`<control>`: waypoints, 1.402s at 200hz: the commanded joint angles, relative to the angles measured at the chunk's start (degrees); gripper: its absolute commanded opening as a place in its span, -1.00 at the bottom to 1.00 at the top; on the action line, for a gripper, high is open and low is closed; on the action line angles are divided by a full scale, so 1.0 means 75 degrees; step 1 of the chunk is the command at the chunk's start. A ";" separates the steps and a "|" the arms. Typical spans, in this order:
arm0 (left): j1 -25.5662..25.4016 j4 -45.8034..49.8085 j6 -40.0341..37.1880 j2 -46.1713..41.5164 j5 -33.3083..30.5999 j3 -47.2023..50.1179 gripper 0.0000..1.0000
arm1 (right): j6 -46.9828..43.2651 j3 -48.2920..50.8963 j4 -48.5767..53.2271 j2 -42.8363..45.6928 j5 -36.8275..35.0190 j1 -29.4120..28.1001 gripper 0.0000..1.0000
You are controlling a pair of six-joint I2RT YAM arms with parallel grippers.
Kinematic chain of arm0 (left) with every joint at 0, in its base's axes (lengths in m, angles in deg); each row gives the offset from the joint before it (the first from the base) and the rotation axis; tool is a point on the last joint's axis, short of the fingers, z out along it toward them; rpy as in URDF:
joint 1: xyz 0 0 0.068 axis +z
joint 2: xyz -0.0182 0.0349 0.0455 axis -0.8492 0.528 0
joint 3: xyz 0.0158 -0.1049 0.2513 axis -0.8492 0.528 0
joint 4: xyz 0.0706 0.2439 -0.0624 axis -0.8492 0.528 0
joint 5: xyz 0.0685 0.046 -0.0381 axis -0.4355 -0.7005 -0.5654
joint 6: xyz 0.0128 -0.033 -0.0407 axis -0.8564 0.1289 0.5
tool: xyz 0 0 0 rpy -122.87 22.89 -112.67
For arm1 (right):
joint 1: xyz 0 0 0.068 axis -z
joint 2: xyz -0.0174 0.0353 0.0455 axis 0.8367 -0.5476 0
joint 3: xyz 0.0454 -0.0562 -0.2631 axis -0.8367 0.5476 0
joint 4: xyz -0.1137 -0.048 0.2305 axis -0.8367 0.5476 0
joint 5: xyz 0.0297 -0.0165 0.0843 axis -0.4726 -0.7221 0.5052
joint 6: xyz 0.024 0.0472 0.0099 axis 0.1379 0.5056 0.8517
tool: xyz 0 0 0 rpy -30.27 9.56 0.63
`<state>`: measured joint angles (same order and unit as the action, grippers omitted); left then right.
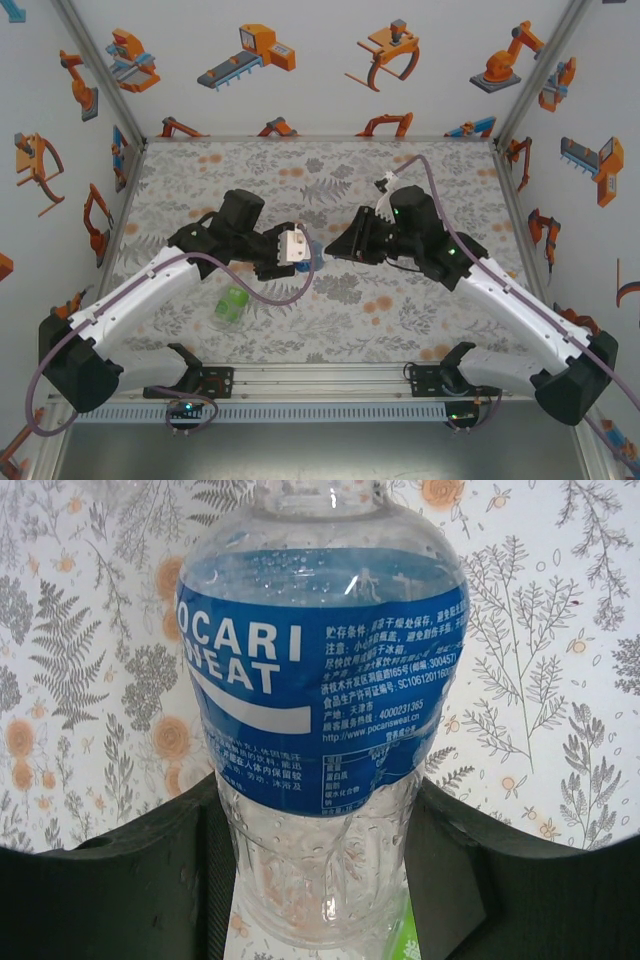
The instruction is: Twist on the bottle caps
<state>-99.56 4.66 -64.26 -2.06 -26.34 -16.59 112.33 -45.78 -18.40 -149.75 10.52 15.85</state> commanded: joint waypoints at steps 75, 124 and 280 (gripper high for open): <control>-0.0091 -0.0714 -0.0050 -0.0093 0.0512 -0.0130 -1.00 | -0.4248 -0.1066 0.0298 0.0648 -0.0289 -0.0073 0.11; -0.0092 -0.0463 -0.0114 -0.0207 0.0795 -0.0160 -1.00 | -0.9386 -0.0494 -0.0086 0.1373 0.2090 -0.0083 0.15; -0.0102 -0.0137 -0.0169 -0.0225 0.1308 -0.0291 -1.00 | -1.2425 0.0439 -0.0557 0.1236 0.2756 -0.0142 -0.08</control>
<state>-100.11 2.54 -64.48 -2.58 -18.71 -16.68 20.23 -43.10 -19.45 -140.28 31.15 15.28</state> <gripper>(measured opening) 0.542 0.473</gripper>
